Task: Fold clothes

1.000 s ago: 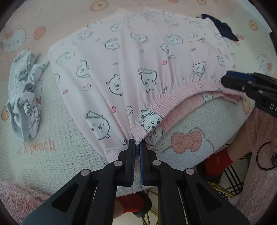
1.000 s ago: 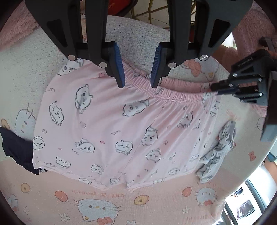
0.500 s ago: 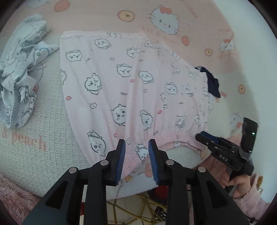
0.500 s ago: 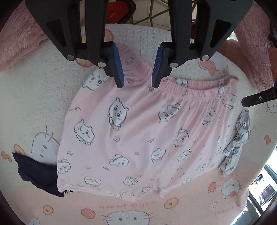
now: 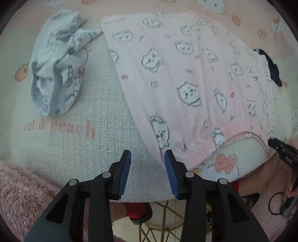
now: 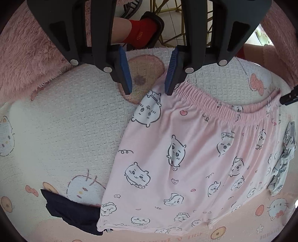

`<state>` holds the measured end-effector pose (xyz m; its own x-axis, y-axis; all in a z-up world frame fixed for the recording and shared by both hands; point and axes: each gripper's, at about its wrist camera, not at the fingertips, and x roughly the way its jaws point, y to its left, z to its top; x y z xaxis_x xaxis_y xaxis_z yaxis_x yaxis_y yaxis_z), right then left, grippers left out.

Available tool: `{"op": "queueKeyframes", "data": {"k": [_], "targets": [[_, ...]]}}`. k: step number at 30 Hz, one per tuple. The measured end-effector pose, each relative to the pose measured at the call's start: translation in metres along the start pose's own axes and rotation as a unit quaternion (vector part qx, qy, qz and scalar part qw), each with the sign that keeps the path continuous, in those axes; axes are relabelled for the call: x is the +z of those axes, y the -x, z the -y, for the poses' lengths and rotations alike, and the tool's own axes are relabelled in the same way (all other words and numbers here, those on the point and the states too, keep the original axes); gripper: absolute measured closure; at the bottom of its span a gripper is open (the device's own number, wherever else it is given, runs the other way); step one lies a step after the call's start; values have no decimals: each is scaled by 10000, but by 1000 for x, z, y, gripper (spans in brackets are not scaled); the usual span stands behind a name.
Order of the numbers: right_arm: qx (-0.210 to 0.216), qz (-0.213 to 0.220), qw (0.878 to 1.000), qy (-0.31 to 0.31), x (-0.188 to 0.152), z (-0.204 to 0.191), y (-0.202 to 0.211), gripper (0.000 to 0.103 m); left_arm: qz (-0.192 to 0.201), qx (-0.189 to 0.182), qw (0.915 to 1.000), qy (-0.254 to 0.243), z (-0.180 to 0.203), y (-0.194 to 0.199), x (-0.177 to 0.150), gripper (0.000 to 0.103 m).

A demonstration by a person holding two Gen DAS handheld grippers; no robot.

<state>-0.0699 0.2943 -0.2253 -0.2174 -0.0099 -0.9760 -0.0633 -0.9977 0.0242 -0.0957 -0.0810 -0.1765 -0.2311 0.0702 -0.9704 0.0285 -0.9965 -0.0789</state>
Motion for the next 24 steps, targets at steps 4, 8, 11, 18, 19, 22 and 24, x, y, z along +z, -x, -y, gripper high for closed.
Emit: {"op": "queueKeyframes", "data": {"k": [4,8,11,18,19,22,24], "targets": [[741,588,9950,-328,6,11,12,66,411,-395,9972,-487,30,2,13,63],[870,648,9941,-16,15,-5,3,66,82,-323,9963,-795,58,-23,15,63],[468,339,9978,310,9,-18,-8,66,-27,-299,9964,-795,66,-33,12,62],[144,119,9993,-339,2,13,4,49,-219,-620,9977,-154,26,-11,7,58],[190,214,9990,-331,3,11,9,49,-83,-668,9977,24,16,-4,13,58],[411,610,9971,-219,10,0,31,49,212,-639,9967,447,-9,7,39,58],[566,844,9948,-84,19,-13,44,49,204,-323,9983,440,-22,-2,58,58]]}}
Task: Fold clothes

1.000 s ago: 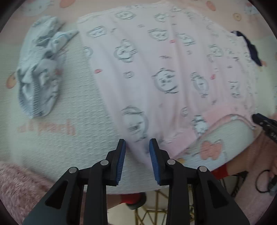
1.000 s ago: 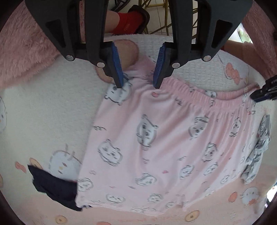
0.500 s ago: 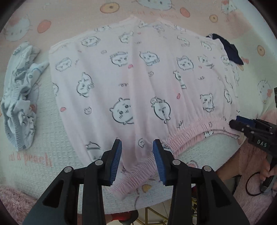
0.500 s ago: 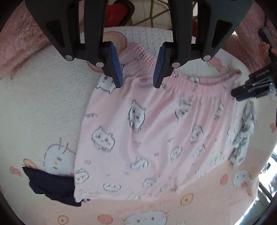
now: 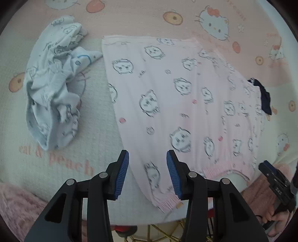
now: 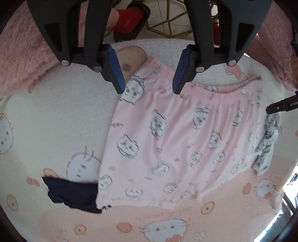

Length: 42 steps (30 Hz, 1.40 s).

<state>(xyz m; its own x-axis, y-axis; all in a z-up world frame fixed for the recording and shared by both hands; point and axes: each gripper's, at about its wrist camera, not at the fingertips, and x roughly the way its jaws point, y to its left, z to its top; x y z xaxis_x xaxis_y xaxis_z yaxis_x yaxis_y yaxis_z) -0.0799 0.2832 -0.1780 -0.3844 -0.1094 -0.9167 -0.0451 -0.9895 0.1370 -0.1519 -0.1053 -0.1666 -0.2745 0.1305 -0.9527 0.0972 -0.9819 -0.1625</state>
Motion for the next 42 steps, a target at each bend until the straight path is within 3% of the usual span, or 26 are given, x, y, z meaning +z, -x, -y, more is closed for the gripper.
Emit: {"op": "queueKeyframes", "data": {"k": [3,8,12,14,19,25,29,32,34,37,39,42], "targets": [[255,49,9989,400,13,-40,-4,49,-53,355,9994,30,-20,-19,20,58],[433,-169,9931,1074,46,-81,-41,49,-23,-128,9979,642,-60,-36,42,60],[420,-130,9892,1397,93,-77,-88,49,10,-434,9933,1074,-79,-44,48,63],[499,-173,9875,1483,104,-83,-104,49,9,-689,9925,1005,-74,-47,51,88],[585,-237,9860,1545,122,-98,-132,49,29,-697,9939,850,-72,-51,57,99],[441,-230,9839,1714,116,-97,-146,49,34,-391,9926,1145,-81,-47,57,100],[245,-200,9844,1731,114,-94,-146,49,-58,6,9947,1024,-81,-50,56,100],[130,-214,9849,1712,112,-91,-145,49,-140,-116,9943,1053,-88,-51,56,96],[141,-271,9849,1703,113,-91,-143,49,-121,-352,9905,1323,-99,-45,59,95],[577,-280,9859,1546,119,-88,-130,49,50,-639,9848,1614,-115,-40,74,94],[830,-196,9861,1427,127,-88,-123,49,-37,-749,9844,1589,-118,-49,91,94],[845,-185,9842,1546,143,-103,-127,49,-199,-880,9861,1394,-110,-72,116,92]]}}
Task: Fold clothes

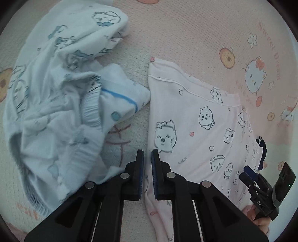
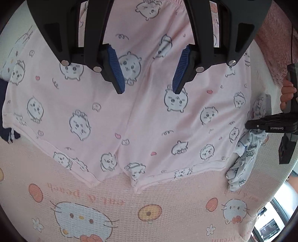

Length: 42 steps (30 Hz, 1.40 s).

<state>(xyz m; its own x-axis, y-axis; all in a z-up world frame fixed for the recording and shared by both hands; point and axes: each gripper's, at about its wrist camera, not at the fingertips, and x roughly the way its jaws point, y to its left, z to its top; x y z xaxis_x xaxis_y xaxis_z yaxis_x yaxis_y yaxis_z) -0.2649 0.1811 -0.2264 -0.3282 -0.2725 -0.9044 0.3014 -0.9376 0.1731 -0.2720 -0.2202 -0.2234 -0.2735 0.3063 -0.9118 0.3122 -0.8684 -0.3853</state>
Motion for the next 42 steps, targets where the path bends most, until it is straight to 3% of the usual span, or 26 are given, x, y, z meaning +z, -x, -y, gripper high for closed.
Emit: {"op": "queueKeyframes", "data": {"k": [3,5,10,12,14,16,17,18,20,22,24,26,28,31,35,37,38,41,42], "targets": [[133,-112,9997,170,16,-9,-21,49,111,262,9992,-289,9,-6,5,92],[-100,-416,9987,280,18,-15,-41,49,270,543,9968,-512,15,-4,5,102],[-734,-402,9952,514,9,-11,-39,49,471,1288,9873,-803,19,0,3,100],[-773,-391,9954,411,7,-6,-31,49,762,2045,9723,-834,24,9,2,100],[-724,-226,9965,354,4,-7,-20,49,937,1657,9786,-780,32,21,-4,99],[-508,-172,9981,292,-4,-13,-14,49,701,615,9900,-1062,55,19,-15,95],[-397,-149,9988,260,-8,-16,-11,49,550,278,9882,-1402,72,13,-25,89],[-246,-192,9993,214,-16,-20,-12,49,428,221,9816,-1847,92,4,-38,84],[-85,-296,9994,170,-31,-30,-17,49,182,116,9620,-2721,132,-15,-65,63],[-282,-503,9979,306,-50,-42,-25,49,-76,581,9427,-3286,156,-42,-86,63],[-599,-471,9953,596,-69,-46,-18,49,-183,1168,9340,-3370,161,-47,-98,62],[-695,-743,9934,535,-83,-39,-8,49,-287,1745,9223,-3436,166,-52,-110,55],[-776,-934,9919,368,-102,-24,3,48,-249,1935,9306,-3096,146,-40,-116,54],[-607,-907,9940,45,-128,0,19,48,-214,1575,9531,-2575,129,-24,-117,54],[-435,-437,9970,-478,-132,6,28,48,240,644,9641,-2566,169,-15,-128,54],[-501,-380,9964,-564,-134,4,23,48,-74,867,9643,-2500,180,-39,-137,54],[-712,-489,9954,-414,-138,2,19,48,-259,1150,9605,-2521,180,-52,-144,54],[-1042,-463,9934,-90,-158,-3,28,49,-193,1644,9375,-3059,182,-52,-174,50],[-1067,-452,9931,-195,-166,2,34,49,-221,1731,9342,-3111,179,-48,-179,49]]}}
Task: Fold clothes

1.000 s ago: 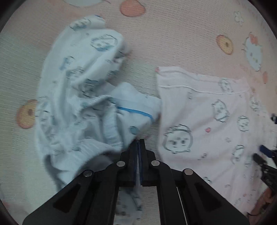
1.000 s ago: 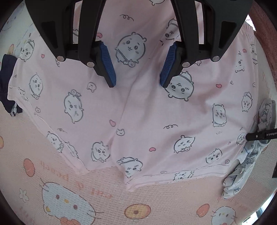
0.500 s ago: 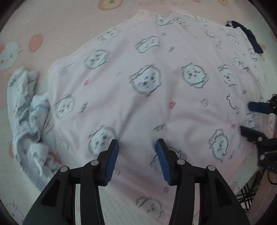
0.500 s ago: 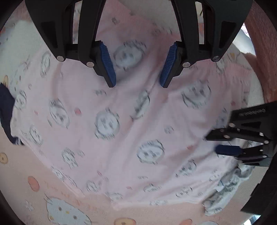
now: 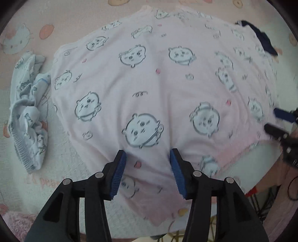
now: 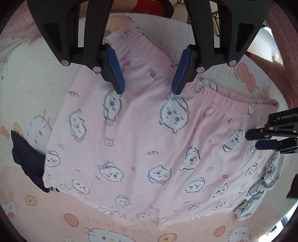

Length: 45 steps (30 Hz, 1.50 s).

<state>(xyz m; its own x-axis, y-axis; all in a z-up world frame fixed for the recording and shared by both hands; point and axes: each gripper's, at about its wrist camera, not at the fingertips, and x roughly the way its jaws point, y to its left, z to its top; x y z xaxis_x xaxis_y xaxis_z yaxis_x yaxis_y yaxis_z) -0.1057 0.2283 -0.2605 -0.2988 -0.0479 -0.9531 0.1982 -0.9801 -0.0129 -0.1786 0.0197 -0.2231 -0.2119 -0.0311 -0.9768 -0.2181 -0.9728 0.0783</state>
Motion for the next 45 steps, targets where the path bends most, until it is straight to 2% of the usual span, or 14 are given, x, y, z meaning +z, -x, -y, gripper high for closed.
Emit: {"op": "queueKeyframes", "data": {"k": [4,6,11,14,20,22,24,27,30,33,35,39,41,45], "targets": [[79,-309,9962,-811,-25,36,6,48,-450,265,9977,438,-22,9,-25,40],[-255,-392,9937,-1019,-32,46,10,48,-410,177,9965,709,-31,16,-30,40],[82,213,9930,-1163,-32,43,26,48,452,-492,9928,996,-30,39,-17,40],[-227,-115,9963,-818,-32,27,13,48,-333,49,9961,820,-18,12,-19,39],[-98,-545,9858,-1582,-57,42,13,48,-525,61,9935,1006,-32,16,-38,40],[-127,-562,9854,-1603,-61,41,16,48,-440,-75,9892,1398,-44,18,-38,40],[-171,-486,9866,-1549,-62,38,21,48,-265,-589,9785,1960,-59,18,-36,40],[45,52,9875,-1573,-59,37,35,48,-1,-922,9659,2420,-69,20,-29,40],[56,167,9873,-1580,-56,34,40,48,256,-763,9756,2041,-54,26,-19,40],[-64,-156,9871,-1590,-60,30,31,48,161,-661,9863,1501,-27,20,-10,40],[-114,-392,9859,-1621,-63,29,25,48,-230,-30,9926,1194,-17,3,-12,38],[-86,-507,9778,-2032,-72,43,31,48,-254,150,9920,1224,-16,7,-16,35],[-28,-246,9737,-2265,-75,50,42,48,20,129,9908,1345,-18,14,-15,35],[285,81,9680,-2494,-75,56,52,48,585,-377,9870,1450,-10,28,-2,35]]}}
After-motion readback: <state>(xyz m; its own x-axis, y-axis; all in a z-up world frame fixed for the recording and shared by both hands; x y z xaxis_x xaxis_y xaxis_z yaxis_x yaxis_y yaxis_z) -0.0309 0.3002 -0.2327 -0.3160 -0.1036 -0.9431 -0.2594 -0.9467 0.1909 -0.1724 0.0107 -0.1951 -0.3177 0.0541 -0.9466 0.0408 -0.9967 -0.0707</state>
